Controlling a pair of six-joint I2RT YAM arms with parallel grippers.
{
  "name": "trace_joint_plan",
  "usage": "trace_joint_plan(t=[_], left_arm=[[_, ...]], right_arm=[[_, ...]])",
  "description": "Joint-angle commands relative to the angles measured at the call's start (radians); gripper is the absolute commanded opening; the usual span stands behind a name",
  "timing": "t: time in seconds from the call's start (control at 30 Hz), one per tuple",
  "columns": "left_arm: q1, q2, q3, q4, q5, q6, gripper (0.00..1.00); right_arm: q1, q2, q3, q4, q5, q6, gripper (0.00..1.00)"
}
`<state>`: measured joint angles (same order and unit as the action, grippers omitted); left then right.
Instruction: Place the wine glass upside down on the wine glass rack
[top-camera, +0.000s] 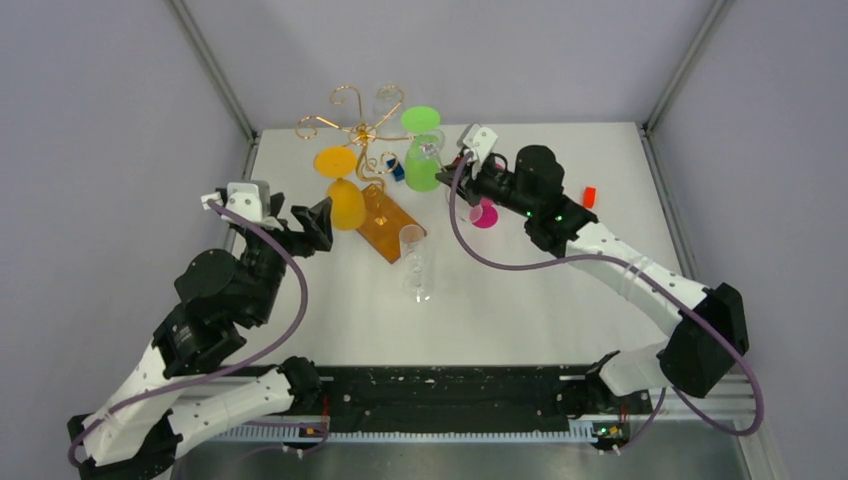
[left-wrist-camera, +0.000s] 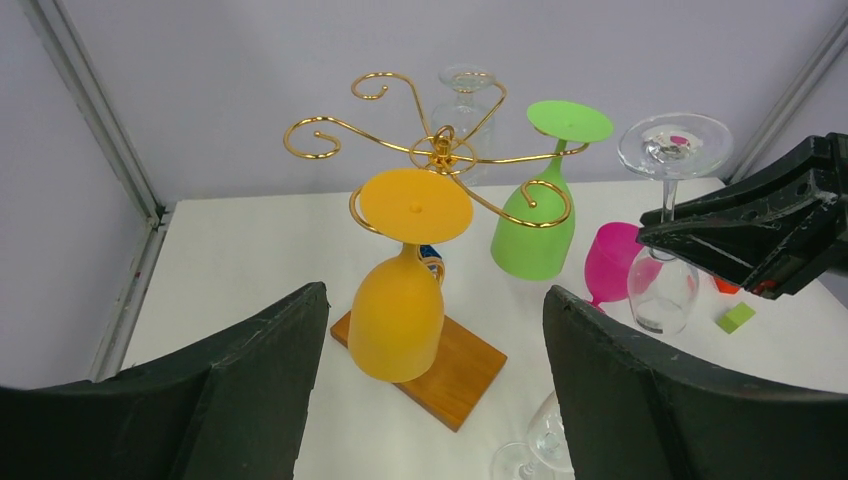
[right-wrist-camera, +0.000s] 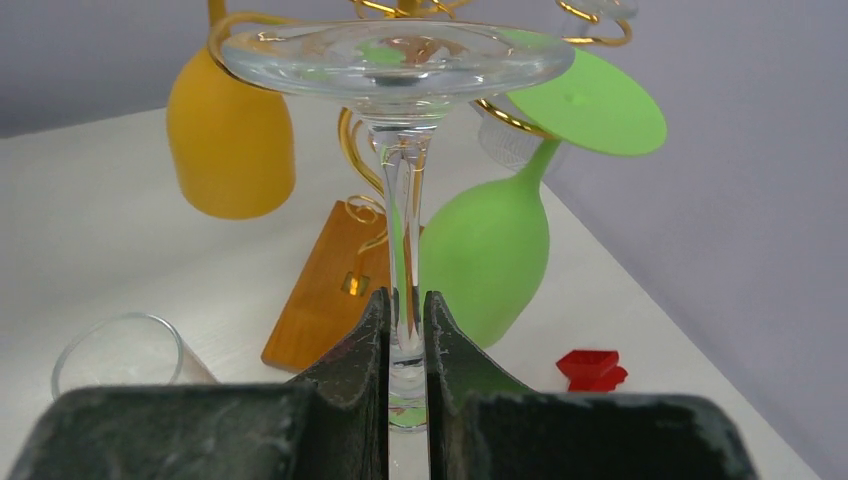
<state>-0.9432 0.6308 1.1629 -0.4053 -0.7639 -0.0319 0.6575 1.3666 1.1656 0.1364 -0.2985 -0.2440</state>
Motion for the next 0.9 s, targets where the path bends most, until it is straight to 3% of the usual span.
trace_joint_plan(t=[0.0, 0.87], left_arm=[[0.003, 0.003, 0.008, -0.002, 0.016, -0.005, 0.83], [0.003, -0.032, -0.02, -0.011, 0.048, 0.062, 0.84]], right_arm=[[-0.008, 0.013, 0.015, 0.257, -0.147, -0.003, 0.0], [-0.009, 0.232, 0.126, 0.406, -0.206, 0.183, 0.0]])
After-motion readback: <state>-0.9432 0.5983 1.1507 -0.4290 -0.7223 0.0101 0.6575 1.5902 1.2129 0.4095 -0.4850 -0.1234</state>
